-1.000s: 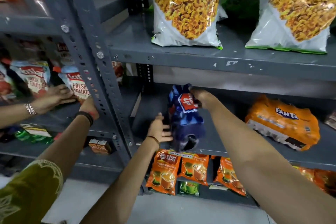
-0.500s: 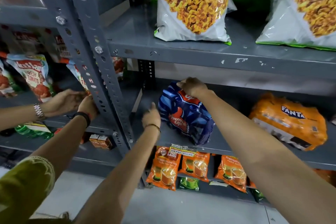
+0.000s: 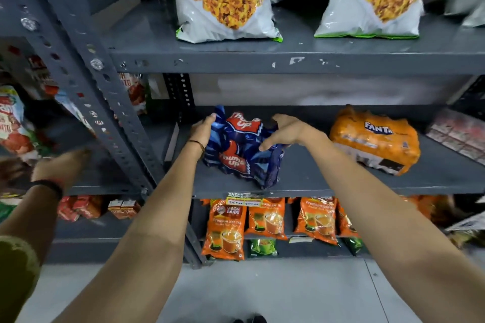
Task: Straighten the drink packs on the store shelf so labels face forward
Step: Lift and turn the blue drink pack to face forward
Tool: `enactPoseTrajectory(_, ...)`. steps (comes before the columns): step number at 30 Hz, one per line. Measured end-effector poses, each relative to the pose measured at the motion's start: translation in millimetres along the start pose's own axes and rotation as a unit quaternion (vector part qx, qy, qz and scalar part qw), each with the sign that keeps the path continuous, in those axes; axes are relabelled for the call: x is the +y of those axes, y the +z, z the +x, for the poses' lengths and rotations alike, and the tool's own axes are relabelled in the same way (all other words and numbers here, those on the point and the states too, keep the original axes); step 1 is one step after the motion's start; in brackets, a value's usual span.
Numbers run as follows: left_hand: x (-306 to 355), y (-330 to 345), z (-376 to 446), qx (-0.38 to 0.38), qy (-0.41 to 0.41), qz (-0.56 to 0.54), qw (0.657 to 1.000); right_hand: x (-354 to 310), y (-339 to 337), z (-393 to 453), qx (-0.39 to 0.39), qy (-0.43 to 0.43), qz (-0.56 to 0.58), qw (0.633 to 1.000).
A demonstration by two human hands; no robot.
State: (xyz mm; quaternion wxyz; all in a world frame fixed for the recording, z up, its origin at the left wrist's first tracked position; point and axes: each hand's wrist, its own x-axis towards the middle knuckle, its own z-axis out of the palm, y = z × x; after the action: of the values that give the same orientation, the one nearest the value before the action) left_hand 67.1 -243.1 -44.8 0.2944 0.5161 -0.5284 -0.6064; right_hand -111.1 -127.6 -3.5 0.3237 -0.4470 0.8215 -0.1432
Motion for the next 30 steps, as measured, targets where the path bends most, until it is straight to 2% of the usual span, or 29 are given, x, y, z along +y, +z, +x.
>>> enactPoseTrajectory(3,-5.7,-1.6,-9.0,0.041,0.02,0.039,0.998,2.7,4.9,-5.2,0.052,-0.024,0.038,0.998)
enactPoseTrajectory(5,-10.8,-4.0,-18.9,0.072,0.03,0.087,0.993,10.8,12.2,-7.4,0.075,-0.024,0.142,0.987)
enactPoseTrajectory(7,-18.2,-6.8,-25.6,0.076,0.027,0.09,0.993,20.4,25.7,-9.7,0.104,-0.017,0.255,0.961)
enactPoseTrajectory(11,-26.5,-9.4,-29.8,0.041,-0.012,0.056,0.997,26.1,51.0,-19.1,0.057,0.036,0.414,0.908)
enactPoseTrajectory(17,-24.1,-10.1,-36.4,0.058,-0.024,0.076,0.995,20.3,53.7,-26.1,0.067,0.043,0.408,0.91)
enactPoseTrajectory(22,-32.0,-14.3,-45.2,0.107,0.006,0.152,0.983,19.9,55.5,-34.1,0.047,0.029,0.407,0.912)
enactPoseTrajectory(30,-40.6,-16.1,-50.5,0.178,0.012,0.18,0.967,15.0,62.5,-37.2,0.04,0.025,0.41,0.911)
